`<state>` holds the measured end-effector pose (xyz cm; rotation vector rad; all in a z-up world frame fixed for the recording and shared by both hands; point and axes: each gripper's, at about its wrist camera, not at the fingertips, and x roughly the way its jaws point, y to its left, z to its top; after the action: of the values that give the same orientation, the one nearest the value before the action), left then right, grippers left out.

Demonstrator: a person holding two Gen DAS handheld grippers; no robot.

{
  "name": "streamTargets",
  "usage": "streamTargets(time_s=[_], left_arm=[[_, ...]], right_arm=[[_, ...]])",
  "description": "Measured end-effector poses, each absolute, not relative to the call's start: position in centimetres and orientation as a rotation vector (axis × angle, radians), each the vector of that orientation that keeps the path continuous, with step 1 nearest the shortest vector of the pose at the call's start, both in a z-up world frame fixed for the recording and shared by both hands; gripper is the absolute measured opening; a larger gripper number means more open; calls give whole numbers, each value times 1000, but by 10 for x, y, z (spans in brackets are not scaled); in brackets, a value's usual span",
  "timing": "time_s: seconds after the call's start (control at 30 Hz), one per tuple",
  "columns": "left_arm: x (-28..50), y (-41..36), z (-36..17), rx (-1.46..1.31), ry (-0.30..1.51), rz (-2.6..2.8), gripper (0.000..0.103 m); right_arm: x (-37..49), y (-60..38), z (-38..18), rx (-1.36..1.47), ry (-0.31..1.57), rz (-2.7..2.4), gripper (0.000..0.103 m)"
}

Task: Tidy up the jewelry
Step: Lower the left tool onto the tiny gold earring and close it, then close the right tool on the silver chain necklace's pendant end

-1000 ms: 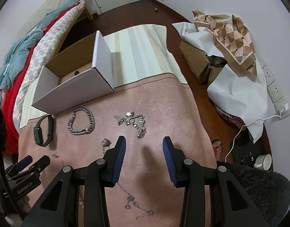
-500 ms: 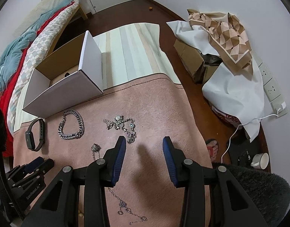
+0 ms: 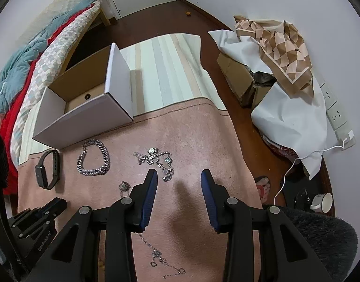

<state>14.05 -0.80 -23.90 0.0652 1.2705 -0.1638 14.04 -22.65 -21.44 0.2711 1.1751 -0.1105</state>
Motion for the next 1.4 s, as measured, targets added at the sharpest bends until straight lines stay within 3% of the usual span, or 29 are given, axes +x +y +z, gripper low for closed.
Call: streamTargets(time_s=[0.67,0.87,0.97,1.2,1.4], left_arm=[[140,11,-227,37,1254,-139,6],[140,13,-225,27,1253,-142,6],[140,12,-224,24,1252,-147,6],[139,11,-220,22,1247,-152,6],[139,11,-216,17,1241,-154,6]], right_arm=[[152,-143,-249,86,1277,94,41],[151,-139,-250,57,1278,98,14],[150,-140,-250,57,1273,99,8],[148,-143,-240,68,1238,100,0],[150,-146,-231,72,1214,101,0]])
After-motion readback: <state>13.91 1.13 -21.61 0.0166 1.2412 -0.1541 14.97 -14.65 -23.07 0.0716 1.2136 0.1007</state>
